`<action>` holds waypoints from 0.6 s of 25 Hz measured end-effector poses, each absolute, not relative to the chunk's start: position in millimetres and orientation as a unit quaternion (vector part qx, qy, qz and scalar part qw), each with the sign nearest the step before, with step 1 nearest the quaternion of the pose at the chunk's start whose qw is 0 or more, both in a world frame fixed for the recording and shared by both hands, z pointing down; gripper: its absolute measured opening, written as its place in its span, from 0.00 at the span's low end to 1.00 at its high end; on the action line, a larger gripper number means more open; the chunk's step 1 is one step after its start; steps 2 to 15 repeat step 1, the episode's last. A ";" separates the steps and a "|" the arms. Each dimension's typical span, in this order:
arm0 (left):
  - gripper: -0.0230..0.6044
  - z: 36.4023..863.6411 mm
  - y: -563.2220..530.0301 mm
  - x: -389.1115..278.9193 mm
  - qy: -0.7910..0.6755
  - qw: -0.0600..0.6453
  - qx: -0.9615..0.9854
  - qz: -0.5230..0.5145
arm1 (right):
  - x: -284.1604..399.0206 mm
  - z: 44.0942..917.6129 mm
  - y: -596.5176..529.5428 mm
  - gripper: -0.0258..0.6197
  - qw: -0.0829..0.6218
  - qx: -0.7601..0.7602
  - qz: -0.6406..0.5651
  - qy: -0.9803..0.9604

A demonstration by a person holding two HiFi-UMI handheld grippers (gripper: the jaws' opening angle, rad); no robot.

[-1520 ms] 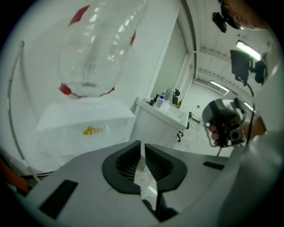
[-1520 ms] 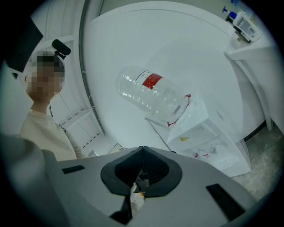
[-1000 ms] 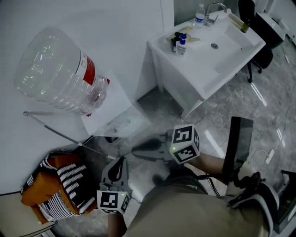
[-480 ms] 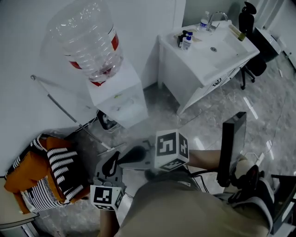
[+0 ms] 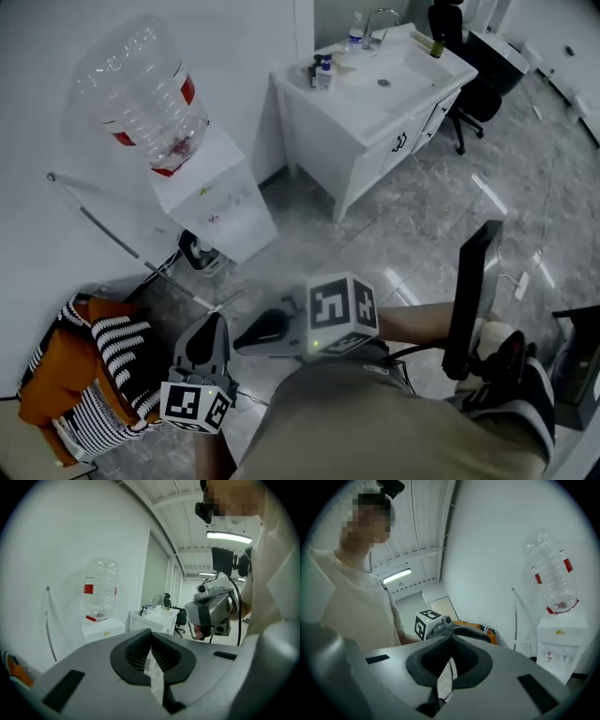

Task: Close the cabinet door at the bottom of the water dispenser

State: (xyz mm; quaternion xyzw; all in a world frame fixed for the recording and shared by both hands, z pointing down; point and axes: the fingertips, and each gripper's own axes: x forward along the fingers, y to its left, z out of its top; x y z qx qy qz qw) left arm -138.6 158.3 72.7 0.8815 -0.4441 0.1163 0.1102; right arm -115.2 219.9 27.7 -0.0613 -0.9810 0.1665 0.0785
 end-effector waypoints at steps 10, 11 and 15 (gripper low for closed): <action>0.02 69.1 163.1 -128.5 -0.440 0.107 0.884 0.113 | -104.9 29.3 226.6 0.06 0.078 -0.055 0.166 -0.981; 0.02 69.1 163.1 -128.5 -0.440 0.107 0.884 0.113 | -104.9 29.3 226.6 0.06 0.078 -0.055 0.166 -0.981; 0.02 69.1 163.1 -128.5 -0.440 0.107 0.884 0.113 | -104.9 29.3 226.6 0.06 0.078 -0.055 0.166 -0.981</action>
